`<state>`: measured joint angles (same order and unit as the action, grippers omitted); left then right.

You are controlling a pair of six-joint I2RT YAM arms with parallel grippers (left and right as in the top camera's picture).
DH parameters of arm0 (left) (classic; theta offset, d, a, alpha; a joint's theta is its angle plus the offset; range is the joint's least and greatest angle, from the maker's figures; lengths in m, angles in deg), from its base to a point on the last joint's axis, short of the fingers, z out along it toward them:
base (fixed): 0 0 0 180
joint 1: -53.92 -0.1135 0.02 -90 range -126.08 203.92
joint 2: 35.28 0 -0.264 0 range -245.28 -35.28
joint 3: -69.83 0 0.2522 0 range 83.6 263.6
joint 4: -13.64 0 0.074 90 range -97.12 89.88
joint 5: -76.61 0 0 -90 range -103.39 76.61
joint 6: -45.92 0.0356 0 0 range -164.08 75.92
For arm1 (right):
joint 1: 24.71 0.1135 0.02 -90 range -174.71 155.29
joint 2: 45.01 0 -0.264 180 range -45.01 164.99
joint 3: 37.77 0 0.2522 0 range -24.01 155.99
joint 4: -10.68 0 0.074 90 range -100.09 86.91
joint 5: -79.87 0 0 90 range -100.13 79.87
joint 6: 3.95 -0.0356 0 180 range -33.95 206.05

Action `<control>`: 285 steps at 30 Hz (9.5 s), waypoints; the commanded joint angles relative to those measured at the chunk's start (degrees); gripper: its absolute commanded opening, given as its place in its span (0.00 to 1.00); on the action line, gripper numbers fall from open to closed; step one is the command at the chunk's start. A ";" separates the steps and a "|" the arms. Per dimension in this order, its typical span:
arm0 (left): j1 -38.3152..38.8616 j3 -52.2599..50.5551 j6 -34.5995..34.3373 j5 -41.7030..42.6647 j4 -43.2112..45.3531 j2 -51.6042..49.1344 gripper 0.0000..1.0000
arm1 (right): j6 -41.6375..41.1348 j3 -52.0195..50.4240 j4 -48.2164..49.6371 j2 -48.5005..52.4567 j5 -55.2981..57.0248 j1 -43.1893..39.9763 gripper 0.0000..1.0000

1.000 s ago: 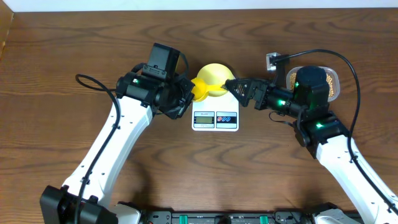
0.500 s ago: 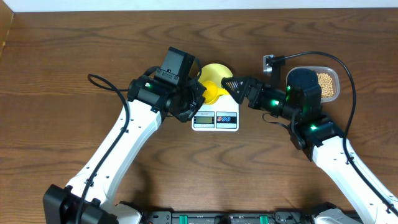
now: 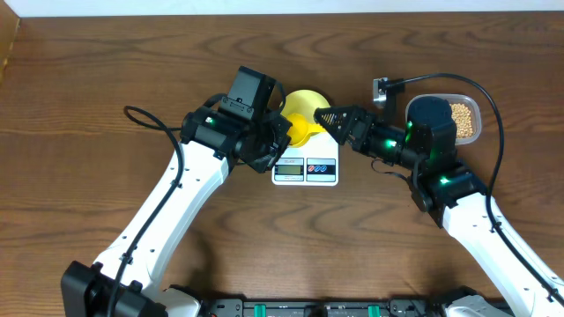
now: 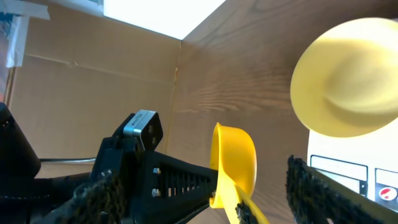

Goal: Scoop item into bowl and weigh 50g on scale

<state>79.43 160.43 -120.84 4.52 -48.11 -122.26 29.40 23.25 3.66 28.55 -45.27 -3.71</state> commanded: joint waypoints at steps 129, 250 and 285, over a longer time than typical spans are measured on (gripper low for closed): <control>0.55 -0.02 72.50 -5.79 -4.70 8.59 0.96 | 31.52 22.45 -46.40 -2.23 33.53 -5.20 0.02; 17.44 -14.80 55.45 -38.14 15.98 -8.28 0.96 | 32.70 24.76 -47.65 -2.43 33.11 -9.92 0.01; 18.03 -14.80 58.27 -38.18 21.40 -14.25 0.97 | 32.70 24.76 -47.47 -2.43 33.29 -9.92 0.01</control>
<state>97.27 145.75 -63.33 -32.22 -26.93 -135.55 62.56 46.75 -43.99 27.21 -11.85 -13.24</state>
